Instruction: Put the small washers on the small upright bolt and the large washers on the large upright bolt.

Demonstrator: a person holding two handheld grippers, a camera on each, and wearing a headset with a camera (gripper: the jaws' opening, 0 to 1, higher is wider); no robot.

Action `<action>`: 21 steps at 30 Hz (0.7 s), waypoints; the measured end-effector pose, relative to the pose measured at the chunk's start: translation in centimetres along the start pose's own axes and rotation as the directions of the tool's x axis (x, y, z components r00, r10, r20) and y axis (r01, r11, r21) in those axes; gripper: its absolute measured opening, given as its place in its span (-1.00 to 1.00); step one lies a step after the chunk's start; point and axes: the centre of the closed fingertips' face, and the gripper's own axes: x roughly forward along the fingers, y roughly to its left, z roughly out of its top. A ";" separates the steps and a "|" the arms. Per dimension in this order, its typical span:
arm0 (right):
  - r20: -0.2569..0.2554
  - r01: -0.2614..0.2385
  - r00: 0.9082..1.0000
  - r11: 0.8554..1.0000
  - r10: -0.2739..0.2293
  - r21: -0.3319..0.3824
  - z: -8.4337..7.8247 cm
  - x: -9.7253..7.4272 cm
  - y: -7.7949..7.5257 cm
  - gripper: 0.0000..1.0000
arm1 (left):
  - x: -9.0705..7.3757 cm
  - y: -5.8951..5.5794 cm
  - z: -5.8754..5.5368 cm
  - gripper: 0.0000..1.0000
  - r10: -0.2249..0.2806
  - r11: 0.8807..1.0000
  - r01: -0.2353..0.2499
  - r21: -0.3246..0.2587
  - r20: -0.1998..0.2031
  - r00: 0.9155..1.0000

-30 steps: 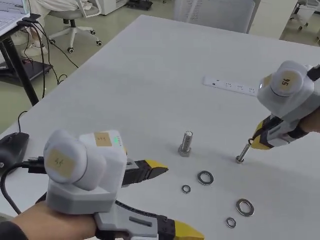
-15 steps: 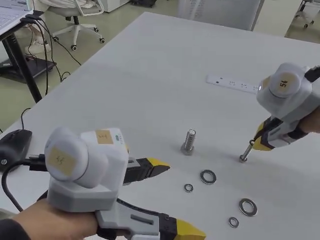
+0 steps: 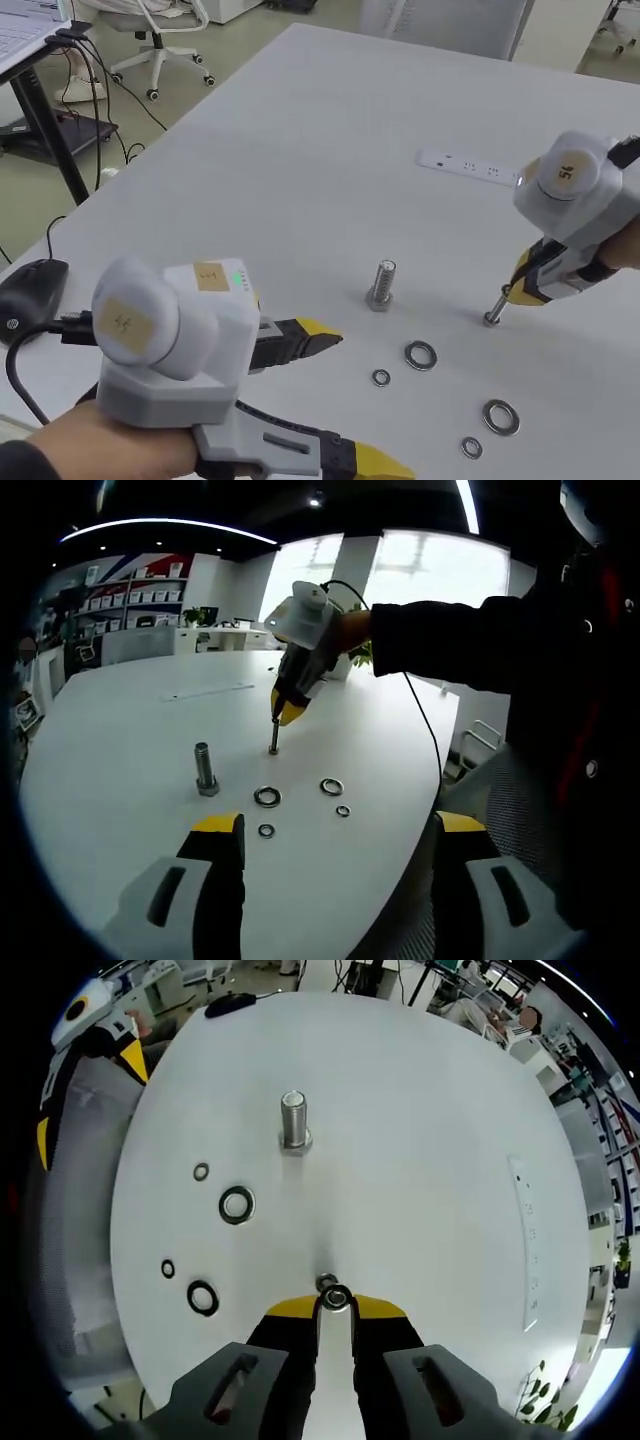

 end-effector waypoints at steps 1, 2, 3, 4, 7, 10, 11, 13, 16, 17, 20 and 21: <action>-0.002 -0.003 1.000 1.000 0.003 0.001 0.0 0.1 0.0 -0.74 | 0.0 0.0 0.0 0.52 -0.001 1.000 0.001 -0.003 0.000 1.000; -0.002 -0.004 1.000 1.000 0.004 0.001 0.0 0.1 0.0 -0.74 | 0.0 0.0 0.0 0.52 0.000 1.000 0.000 -0.001 0.000 1.000; -0.002 -0.004 1.000 1.000 0.004 0.001 0.0 0.2 0.0 -0.74 | 0.0 0.0 0.0 0.52 0.000 1.000 0.000 -0.001 -0.001 1.000; -0.003 -0.005 1.000 1.000 0.005 0.002 0.0 0.3 0.0 -0.73 | 0.0 0.0 0.0 0.52 -0.001 1.000 0.001 -0.003 -0.001 1.000; -0.011 -0.008 1.000 1.000 0.008 0.008 -0.2 0.7 0.0 -0.73 | 0.0 0.0 -0.1 0.51 -0.001 1.000 0.001 -0.004 -0.002 1.000; -0.012 -0.012 1.000 1.000 0.012 0.012 -0.3 1.0 0.1 -0.73 | 0.0 0.0 -0.1 0.51 0.000 1.000 0.000 -0.004 -0.003 1.000; -0.012 -0.015 1.000 1.000 0.015 0.013 -0.4 1.2 0.1 -0.73 | 0.0 0.0 -0.1 0.52 -0.001 1.000 0.001 -0.004 -0.002 1.000; -0.012 -0.019 1.000 1.000 0.019 0.014 -0.4 1.4 0.2 -0.73 | 0.0 0.0 -0.1 0.52 -0.001 1.000 0.001 -0.004 -0.003 1.000; -0.014 -0.026 1.000 0.999 0.027 0.020 -0.6 1.8 0.4 -0.73 | 0.1 0.0 -0.2 0.52 -0.001 1.000 0.001 -0.006 -0.005 1.000; -0.013 -0.027 1.000 0.999 0.027 0.021 -0.6 2.0 0.4 -0.73 | 0.1 0.0 -0.2 0.52 0.000 1.000 0.000 -0.006 -0.005 1.000; -0.016 -0.033 0.999 0.999 0.034 0.024 -0.6 2.5 0.6 -0.73 | 0.1 0.0 -0.2 0.52 0.001 1.000 -0.001 -0.007 -0.007 1.000; -0.017 -0.035 0.999 0.999 0.035 0.025 -0.7 2.6 0.7 -0.73 | 0.1 0.1 -0.3 0.52 0.001 1.000 -0.001 -0.007 -0.008 1.000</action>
